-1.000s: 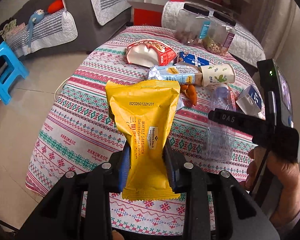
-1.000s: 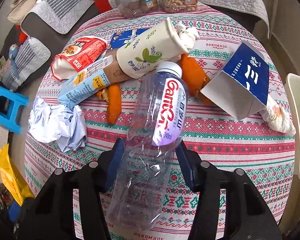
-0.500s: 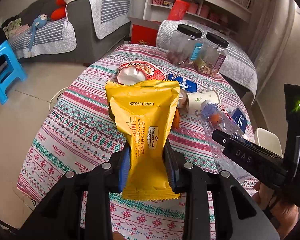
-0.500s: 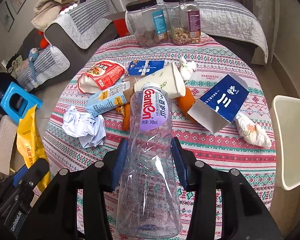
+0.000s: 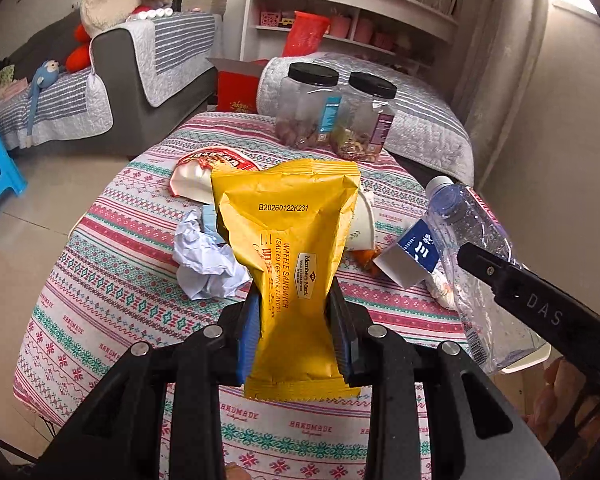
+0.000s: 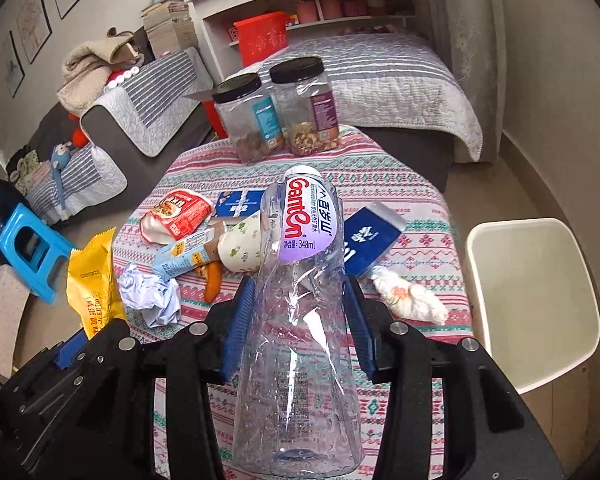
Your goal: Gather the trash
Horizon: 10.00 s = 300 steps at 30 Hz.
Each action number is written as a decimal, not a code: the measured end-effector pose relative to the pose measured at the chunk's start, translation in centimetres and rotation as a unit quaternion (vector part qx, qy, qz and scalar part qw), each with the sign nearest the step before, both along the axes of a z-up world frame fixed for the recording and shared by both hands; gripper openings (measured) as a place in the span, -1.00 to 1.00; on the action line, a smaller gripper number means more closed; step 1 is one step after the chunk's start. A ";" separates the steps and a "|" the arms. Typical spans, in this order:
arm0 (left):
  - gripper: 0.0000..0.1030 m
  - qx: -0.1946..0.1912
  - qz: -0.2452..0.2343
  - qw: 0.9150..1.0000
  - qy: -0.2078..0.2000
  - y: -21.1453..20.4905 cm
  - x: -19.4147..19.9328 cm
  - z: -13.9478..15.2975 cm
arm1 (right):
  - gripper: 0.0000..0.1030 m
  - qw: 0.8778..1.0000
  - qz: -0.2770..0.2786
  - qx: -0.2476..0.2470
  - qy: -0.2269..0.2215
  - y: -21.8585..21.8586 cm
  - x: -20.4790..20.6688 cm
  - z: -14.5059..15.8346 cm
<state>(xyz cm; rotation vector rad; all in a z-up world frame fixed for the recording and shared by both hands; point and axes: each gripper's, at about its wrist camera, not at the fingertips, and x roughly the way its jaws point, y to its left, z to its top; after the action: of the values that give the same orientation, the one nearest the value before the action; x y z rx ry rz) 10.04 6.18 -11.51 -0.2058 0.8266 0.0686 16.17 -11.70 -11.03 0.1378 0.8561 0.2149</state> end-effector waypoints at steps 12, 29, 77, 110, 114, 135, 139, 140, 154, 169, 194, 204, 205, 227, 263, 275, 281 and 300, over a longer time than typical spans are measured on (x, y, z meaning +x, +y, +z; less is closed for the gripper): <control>-0.39 0.006 -0.062 0.998 -0.008 -6.7 1.5 -0.2 | -0.16 0.992 -0.125 -0.023 -0.018 -11.7 -0.2 1.0; -0.38 -0.021 -0.163 0.986 0.032 -18.7 4.0 -1.9 | 0.53 0.960 -0.274 -0.063 0.010 -22.6 -2.8 -0.4; 0.62 0.048 -0.116 0.991 -0.043 -14.5 6.6 2.0 | 0.86 0.946 -0.294 -0.113 -0.074 -16.2 -3.1 2.3; 0.69 0.042 0.059 0.997 0.033 4.1 6.1 -0.6 | 0.86 0.981 -0.119 -0.136 -0.074 2.4 1.4 0.5; 0.69 0.014 0.077 0.994 0.075 6.5 6.8 -2.0 | 0.86 0.984 -0.097 -0.131 -0.065 3.8 1.9 0.2; -0.29 -0.118 0.112 0.966 0.203 11.6 10.7 -9.3 | 0.87 0.992 -0.079 -0.094 0.021 2.7 5.0 -2.6; -0.67 -0.095 0.100 0.974 0.182 11.1 10.3 -7.8 | 0.86 0.992 -0.066 -0.100 0.026 3.1 5.2 -3.1; -0.68 -0.093 0.093 0.976 0.176 10.9 10.2 -7.3 | 0.87 0.993 -0.060 -0.100 0.027 3.3 5.3 -3.2; -0.68 -0.060 0.027 0.992 0.103 8.9 7.9 -2.0 | 0.86 0.987 -0.002 -0.157 0.033 4.7 4.9 -4.7; -0.68 -0.051 -0.045 0.991 0.114 4.8 7.9 -2.7 | 0.40 0.974 0.102 -0.176 0.100 -0.4 6.0 -10.9; -0.68 -0.055 -0.060 0.994 0.068 3.9 7.1 -1.0 | -0.45 0.990 0.065 -0.119 0.043 -1.6 4.6 -5.4; -0.68 -0.046 -0.063 0.996 0.042 3.1 6.7 0.0 | -0.45 0.992 0.079 -0.087 -0.038 -0.1 2.1 -0.8; -0.68 -0.043 -0.064 0.996 0.038 2.9 6.6 0.2 | -0.45 0.992 0.076 -0.085 -0.046 -0.1 2.0 -0.4; -0.67 -0.003 -0.079 0.994 -0.074 -3.8 5.5 5.3 | -0.45 0.984 -0.016 -0.075 -0.160 -4.9 -0.7 4.7; -0.67 -0.029 -0.239 0.970 -0.024 -24.5 5.4 1.9 | 0.76 0.921 -0.349 -0.115 -0.133 -26.2 -7.0 4.6; 0.02 -0.099 -0.320 0.942 0.037 -31.0 6.1 0.6 | 0.83 0.897 -0.396 -0.110 -0.164 -28.3 -9.7 5.4; 0.07 -0.087 -0.321 0.943 0.025 -30.1 5.8 1.3 | 0.86 0.895 -0.400 -0.105 -0.168 -28.3 -9.8 5.7; 0.32 0.068 -0.206 0.975 -0.049 -21.4 5.1 4.0 | 0.86 0.925 -0.313 -0.141 -0.163 -20.5 -6.4 5.6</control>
<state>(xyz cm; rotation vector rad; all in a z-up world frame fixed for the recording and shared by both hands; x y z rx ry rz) 15.17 -15.19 -7.52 0.0927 0.7492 -0.2726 9.74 -32.16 -5.46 0.0953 0.4674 -0.4760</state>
